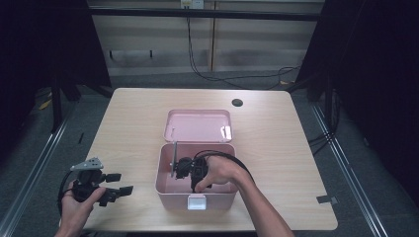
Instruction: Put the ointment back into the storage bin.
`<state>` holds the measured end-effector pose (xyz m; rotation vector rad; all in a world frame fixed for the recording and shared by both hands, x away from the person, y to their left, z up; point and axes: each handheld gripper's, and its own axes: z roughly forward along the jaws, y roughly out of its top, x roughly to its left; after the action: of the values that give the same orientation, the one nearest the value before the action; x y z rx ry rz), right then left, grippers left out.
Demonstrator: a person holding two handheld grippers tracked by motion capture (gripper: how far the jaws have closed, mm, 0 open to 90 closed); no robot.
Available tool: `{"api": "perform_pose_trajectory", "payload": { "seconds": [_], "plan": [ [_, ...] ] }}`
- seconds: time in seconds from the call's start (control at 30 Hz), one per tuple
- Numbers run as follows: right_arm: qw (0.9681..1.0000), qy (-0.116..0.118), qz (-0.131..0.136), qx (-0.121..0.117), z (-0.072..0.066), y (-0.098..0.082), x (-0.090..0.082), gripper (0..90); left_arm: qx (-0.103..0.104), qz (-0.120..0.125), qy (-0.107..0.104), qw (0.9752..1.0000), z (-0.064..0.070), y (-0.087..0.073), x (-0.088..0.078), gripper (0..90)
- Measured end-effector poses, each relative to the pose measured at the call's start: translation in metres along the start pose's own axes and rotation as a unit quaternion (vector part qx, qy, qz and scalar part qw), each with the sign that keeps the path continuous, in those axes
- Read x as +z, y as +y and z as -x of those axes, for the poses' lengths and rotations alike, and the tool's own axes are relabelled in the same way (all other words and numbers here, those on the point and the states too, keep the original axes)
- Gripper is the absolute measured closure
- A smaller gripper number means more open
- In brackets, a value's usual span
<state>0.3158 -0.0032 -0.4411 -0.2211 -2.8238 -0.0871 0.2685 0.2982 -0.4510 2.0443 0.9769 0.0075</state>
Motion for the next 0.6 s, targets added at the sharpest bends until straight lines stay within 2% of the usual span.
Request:
{"api": "perform_pose_trajectory", "payload": {
  "seconds": [0.03, 0.2, 0.27, 0.33, 0.43, 0.6],
  "plan": [
    [1.0000, -0.005, -0.003, 0.000, 0.000, 0.001, 0.001, 72.3, 0.000, 0.000, 0.000, 1.0000, 0.000, 0.000, 0.000, 20.0],
    [0.9999, 0.006, -0.011, -0.005, 0.000, 0.004, 0.008, 72.3, 0.001, -0.002, 0.000, 1.0000, 0.001, 0.000, 0.001, 20.0],
    [0.9999, 0.008, -0.007, -0.004, 0.000, 0.005, 0.010, 72.2, 0.000, -0.002, 0.000, 1.0000, 0.000, 0.000, 0.001, 20.0],
    [0.9998, 0.008, -0.015, -0.003, 0.001, 0.005, 0.010, 72.2, 0.000, -0.001, 0.000, 1.0000, 0.000, 0.000, 0.000, 20.0],
    [0.9998, 0.014, -0.011, 0.004, 0.002, 0.005, 0.011, 72.2, 0.000, -0.001, 0.000, 1.0000, 0.000, 0.000, 0.001, 20.0],
    [0.9999, 0.009, -0.013, 0.008, 0.003, 0.004, 0.010, 71.6, 0.000, -0.001, 0.000, 1.0000, 0.000, 0.000, 0.000, 20.0]
  ]
}}
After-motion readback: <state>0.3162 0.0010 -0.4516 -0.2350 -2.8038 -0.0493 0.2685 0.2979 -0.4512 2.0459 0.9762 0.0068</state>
